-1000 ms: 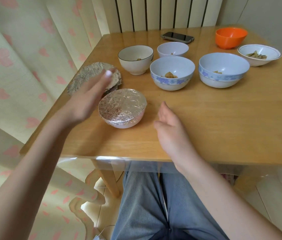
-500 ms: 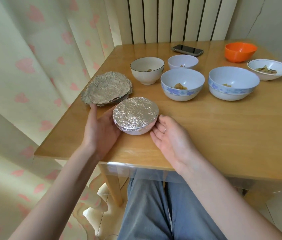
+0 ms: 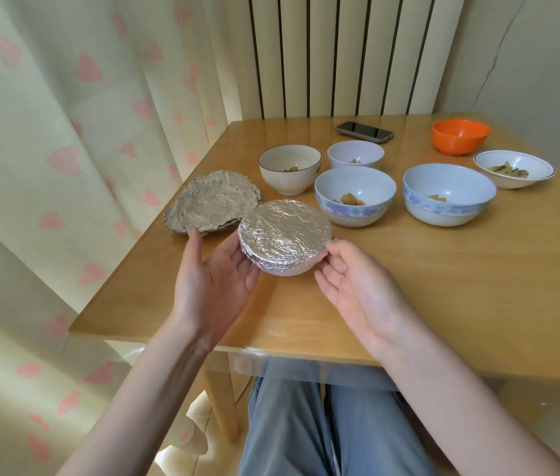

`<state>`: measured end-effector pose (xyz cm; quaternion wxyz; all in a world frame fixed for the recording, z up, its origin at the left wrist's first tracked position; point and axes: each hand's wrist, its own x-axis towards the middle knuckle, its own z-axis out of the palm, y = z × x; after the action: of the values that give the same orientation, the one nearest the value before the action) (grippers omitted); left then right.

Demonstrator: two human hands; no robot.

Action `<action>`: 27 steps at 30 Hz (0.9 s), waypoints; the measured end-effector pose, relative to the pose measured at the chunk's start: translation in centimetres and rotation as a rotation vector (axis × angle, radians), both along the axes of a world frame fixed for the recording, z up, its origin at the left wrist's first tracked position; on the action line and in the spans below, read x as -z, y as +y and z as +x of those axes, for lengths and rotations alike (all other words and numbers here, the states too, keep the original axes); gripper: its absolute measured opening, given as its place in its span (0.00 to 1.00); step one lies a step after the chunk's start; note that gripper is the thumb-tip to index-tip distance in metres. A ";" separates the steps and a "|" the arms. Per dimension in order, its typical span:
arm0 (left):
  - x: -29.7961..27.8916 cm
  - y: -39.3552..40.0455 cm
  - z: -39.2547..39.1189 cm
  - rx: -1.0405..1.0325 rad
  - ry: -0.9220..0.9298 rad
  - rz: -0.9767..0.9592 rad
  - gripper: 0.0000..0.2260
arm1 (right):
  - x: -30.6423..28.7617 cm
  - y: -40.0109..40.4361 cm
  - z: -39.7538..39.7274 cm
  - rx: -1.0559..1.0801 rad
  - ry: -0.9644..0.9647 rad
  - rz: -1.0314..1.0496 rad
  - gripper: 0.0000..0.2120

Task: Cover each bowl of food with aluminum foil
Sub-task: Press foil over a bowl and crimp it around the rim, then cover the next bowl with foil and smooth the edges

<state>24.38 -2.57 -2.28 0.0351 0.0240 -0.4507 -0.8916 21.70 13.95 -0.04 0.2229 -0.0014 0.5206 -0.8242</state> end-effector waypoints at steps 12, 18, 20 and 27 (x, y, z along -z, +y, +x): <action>-3.1 19.5 -8.8 0.335 0.008 0.065 0.30 | -3.4 17.7 -3.5 0.492 0.183 0.114 0.09; -0.8 28.7 -11.6 0.385 -0.107 0.087 0.27 | -1.3 25.1 -5.4 0.622 0.123 0.155 0.15; -0.3 30.3 -12.5 0.381 -0.133 0.093 0.28 | -0.9 26.3 -6.1 0.631 0.115 0.150 0.15; 0.6 31.4 -13.8 0.360 -0.208 0.047 0.29 | 0.8 27.7 -7.6 0.668 -0.001 0.110 0.09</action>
<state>10.58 28.84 -2.91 -0.1719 0.0358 -0.4279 -0.8866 14.11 41.65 -0.88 -0.0594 0.1819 0.5359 -0.8223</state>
